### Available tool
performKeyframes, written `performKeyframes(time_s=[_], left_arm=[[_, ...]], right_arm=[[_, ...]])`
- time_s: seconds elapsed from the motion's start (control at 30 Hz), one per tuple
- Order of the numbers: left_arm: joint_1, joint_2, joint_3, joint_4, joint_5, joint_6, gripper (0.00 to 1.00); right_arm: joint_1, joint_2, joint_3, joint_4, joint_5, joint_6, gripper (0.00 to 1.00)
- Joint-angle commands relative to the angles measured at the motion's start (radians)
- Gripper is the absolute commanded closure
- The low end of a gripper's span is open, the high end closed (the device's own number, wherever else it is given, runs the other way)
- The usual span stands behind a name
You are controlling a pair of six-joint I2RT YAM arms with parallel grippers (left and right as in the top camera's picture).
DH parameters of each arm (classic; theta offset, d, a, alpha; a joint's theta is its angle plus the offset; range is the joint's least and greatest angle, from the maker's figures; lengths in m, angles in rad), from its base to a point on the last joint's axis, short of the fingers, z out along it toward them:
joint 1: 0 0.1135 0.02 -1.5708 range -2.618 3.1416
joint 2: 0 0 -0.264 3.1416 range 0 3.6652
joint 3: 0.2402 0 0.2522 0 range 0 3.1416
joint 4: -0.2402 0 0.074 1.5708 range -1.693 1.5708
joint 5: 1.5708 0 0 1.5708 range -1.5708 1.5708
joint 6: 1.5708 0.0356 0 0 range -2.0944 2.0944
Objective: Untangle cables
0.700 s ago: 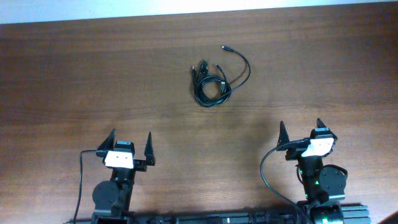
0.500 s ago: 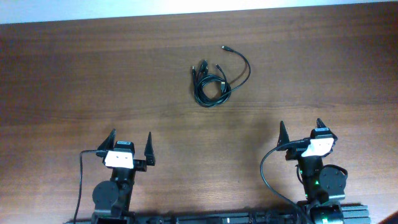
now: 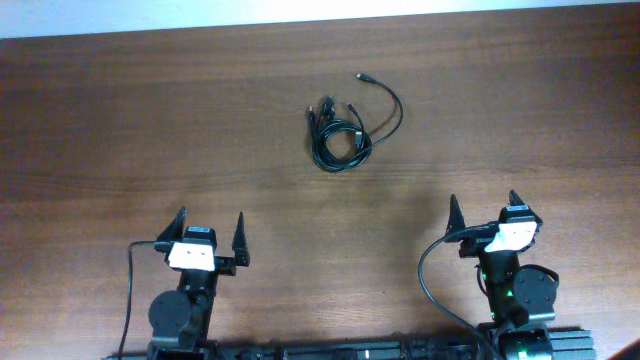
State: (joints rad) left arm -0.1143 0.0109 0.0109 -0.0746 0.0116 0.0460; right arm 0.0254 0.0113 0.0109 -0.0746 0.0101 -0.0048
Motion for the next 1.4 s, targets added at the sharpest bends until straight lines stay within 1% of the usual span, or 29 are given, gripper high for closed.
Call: performKeyframes(time_s=[0.0,0.93,1.03,1.1,1.23,1.37], left_arm=[[0.006,-0.005,-0.002,-0.006,0.019,0.019,0.01],[0.007,-0.005,-0.002,-0.006,0.009,0.019,0.01],[0.006,-0.005,-0.002,-0.001,0.053,0.004,0.01],[0.006,-0.005,0.0,-0.003,0.053,-0.008,0.01],[0.006,-0.002,0.048,-0.042,0.052,-0.008,0.01],[0.006,0.084,0.148,-0.078,0.043,-0.008,0.01]], right_arm=[[-0.006,-0.002,-0.005,-0.005,-0.002,-0.006,0.01],[-0.006,-0.002,-0.005,-0.005,-0.002,-0.006,0.01],[-0.006,-0.002,-0.005,-0.005,-0.002,-0.006,0.01],[-0.006,-0.002,-0.005,-0.005,-0.002,-0.006,0.01],[-0.006,-0.002,-0.005,-0.005,-0.002,-0.006,0.01],[-0.006,-0.002,-0.005,-0.005,-0.002,-0.006,0.01]])
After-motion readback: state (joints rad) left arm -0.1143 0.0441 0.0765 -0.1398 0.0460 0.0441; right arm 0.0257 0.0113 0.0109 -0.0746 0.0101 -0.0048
